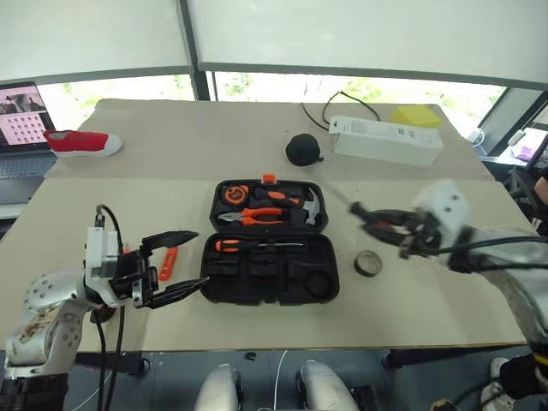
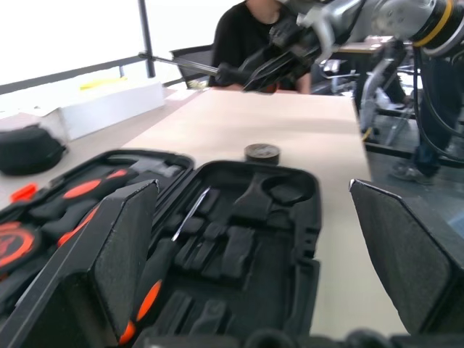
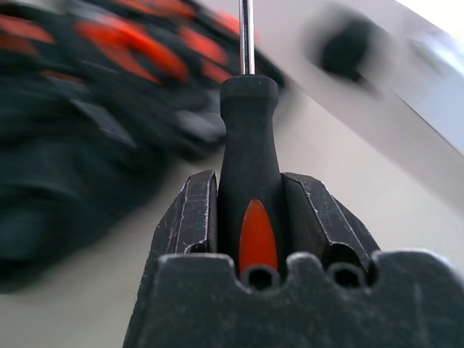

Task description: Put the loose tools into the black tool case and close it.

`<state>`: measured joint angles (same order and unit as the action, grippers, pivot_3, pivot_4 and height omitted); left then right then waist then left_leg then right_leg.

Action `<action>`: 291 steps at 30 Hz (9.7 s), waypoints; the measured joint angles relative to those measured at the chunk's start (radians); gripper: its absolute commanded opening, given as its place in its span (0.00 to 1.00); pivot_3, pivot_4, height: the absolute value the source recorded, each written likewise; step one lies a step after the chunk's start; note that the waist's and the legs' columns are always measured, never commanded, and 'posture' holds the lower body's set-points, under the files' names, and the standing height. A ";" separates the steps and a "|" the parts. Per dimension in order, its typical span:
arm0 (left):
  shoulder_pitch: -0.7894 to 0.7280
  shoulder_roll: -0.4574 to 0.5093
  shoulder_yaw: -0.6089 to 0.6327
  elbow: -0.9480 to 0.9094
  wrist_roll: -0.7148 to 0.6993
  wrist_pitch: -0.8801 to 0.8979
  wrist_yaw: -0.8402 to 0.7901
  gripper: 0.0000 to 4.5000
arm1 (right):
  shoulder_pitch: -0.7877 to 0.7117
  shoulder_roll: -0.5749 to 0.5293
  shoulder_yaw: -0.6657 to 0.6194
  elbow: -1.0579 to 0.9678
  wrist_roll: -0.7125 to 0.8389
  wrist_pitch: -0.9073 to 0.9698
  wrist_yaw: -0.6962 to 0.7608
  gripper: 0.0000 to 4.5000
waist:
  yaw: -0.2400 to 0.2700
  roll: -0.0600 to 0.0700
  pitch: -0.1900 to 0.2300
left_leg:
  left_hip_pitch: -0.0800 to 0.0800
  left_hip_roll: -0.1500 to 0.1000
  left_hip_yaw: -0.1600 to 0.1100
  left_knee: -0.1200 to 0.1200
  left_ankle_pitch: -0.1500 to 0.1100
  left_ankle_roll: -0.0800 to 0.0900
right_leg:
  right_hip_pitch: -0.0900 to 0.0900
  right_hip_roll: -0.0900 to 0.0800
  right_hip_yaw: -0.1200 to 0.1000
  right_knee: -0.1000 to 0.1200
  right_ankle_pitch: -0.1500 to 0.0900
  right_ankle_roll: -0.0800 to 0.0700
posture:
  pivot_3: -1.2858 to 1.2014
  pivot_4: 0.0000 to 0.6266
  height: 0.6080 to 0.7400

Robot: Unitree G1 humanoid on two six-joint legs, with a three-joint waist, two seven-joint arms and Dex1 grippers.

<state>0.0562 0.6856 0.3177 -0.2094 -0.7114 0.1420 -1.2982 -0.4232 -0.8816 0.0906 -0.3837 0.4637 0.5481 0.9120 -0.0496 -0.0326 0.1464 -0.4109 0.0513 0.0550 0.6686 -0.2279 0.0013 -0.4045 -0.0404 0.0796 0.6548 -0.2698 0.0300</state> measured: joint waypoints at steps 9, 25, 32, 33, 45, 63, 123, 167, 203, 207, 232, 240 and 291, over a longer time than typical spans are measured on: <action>0.138 -0.010 0.045 0.006 0.022 -0.037 0.011 1.00 | -0.247 0.093 0.391 0.180 -0.265 -0.007 0.174 0.22 | 0.041 -0.004 0.002 | -0.005 -0.002 0.000 0.000 0.000 0.000 | -0.003 -0.007 -0.007 -0.002 0.000 0.000 | 0.52 0.24 1.00; 0.163 -0.019 0.046 -0.020 0.042 -0.056 0.030 1.00 | -0.281 0.132 0.411 0.292 -0.424 -0.028 0.241 0.22 | 0.033 -0.004 0.002 | -0.004 -0.001 0.001 0.000 0.000 0.000 | -0.003 -0.004 -0.007 0.001 0.001 -0.003 | 0.52 0.24 1.00; 0.161 -0.019 0.046 -0.020 0.043 -0.063 0.030 1.00 | -0.300 0.175 0.415 0.320 -0.457 -0.030 0.266 0.22 | 0.033 -0.004 0.002 | -0.004 -0.001 0.001 0.000 0.000 0.000 | -0.003 -0.004 -0.008 0.001 0.001 -0.003 | 0.52 0.24 1.00; 0.160 -0.020 0.044 -0.020 0.043 -0.069 0.030 1.00 | -0.304 0.183 0.415 0.328 -0.461 -0.029 0.268 0.22 | 0.033 -0.004 0.002 | -0.004 -0.001 0.001 0.000 0.000 0.000 | -0.003 -0.004 -0.008 0.001 0.001 -0.003 | 0.52 0.24 1.00; 0.157 -0.021 0.033 -0.019 0.050 -0.075 0.032 1.00 | -0.309 0.204 0.325 0.349 -0.384 -0.030 0.335 0.73 | 0.033 -0.004 0.002 | -0.004 -0.001 0.000 0.000 0.000 0.000 | -0.004 -0.004 -0.008 0.001 0.000 -0.004 | 0.52 0.24 1.00; 0.132 -0.024 0.022 0.005 0.084 -0.077 0.062 1.00 | -0.216 0.389 0.221 0.595 -0.336 -0.362 0.281 0.02 | 0.032 -0.004 0.002 | -0.004 -0.001 0.001 0.000 0.000 0.000 | -0.003 -0.004 -0.008 0.002 0.000 -0.004 | 0.52 0.24 1.00; -0.283 0.053 -0.105 -0.168 -0.064 1.108 1.205 0.88 | 0.261 0.184 -0.261 0.106 0.109 -0.451 0.296 1.00 | 0.036 -0.010 0.005 | 0.004 -0.002 -0.008 -0.008 0.000 -0.004 | 0.001 -0.003 -0.007 0.003 -0.003 -0.006 | 0.52 0.24 1.00; -0.737 0.103 -0.772 0.147 0.613 0.307 0.010 0.10 | 0.592 0.071 -0.379 -0.164 0.147 -0.294 0.137 1.00 | 0.049 -0.009 0.006 | -0.002 -0.004 -0.003 -0.005 0.001 -0.005 | 0.001 -0.002 -0.008 0.002 -0.004 -0.004 | 0.52 0.24 1.00; -0.743 0.032 -0.605 0.142 0.522 0.347 -0.083 0.10 | 0.546 0.079 -0.312 -0.143 0.147 -0.288 0.131 1.00 | 0.044 -0.008 0.005 | -0.005 -0.004 -0.006 0.005 0.000 -0.003 | 0.001 -0.002 -0.010 0.007 -0.005 -0.003 | 0.52 0.24 1.00; -0.699 0.083 -0.612 0.142 0.530 0.308 -0.104 0.10 | 0.546 0.079 -0.312 -0.136 0.147 -0.288 0.134 1.00 | 0.040 -0.008 0.005 | -0.005 -0.004 -0.006 0.006 0.000 -0.003 | 0.001 -0.002 -0.010 0.009 -0.005 -0.002 | 0.52 0.24 1.00; -0.760 0.056 -0.811 0.113 0.713 0.413 -0.031 0.10 | 0.540 0.080 -0.305 -0.137 0.147 -0.288 0.125 1.00 | 0.037 -0.008 0.005 | -0.005 -0.004 -0.007 0.008 0.000 -0.003 | 0.002 -0.001 -0.010 0.009 -0.005 -0.002 | 0.52 0.24 1.00; -0.762 0.051 -0.815 0.105 0.718 0.457 -0.033 0.35 | 0.519 0.091 -0.294 -0.137 0.147 -0.288 0.112 1.00 | 0.036 -0.008 0.005 | -0.004 -0.004 -0.007 0.008 0.000 -0.003 | 0.002 -0.001 -0.010 0.009 -0.005 -0.002 | 0.52 0.24 1.00; -0.453 -0.101 -0.481 0.317 0.478 -0.010 0.101 0.13 | 0.546 0.162 -0.307 -0.056 0.135 -0.371 0.147 1.00 | 0.041 -0.007 0.004 | 0.007 -0.003 -0.007 0.009 -0.001 -0.003 | 0.014 -0.002 -0.010 0.008 -0.005 -0.001 | 0.52 0.24 1.00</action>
<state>-0.3973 0.5842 -0.1634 0.1080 -0.2330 0.1315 -1.1972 0.1229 -0.7195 -0.2161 -0.4399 0.5983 0.1776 1.0590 -0.0089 -0.0393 0.1501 -0.4043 0.0486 0.0480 0.6773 -0.2284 -0.0013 -0.3909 -0.0423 0.0698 0.6630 -0.2745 0.0289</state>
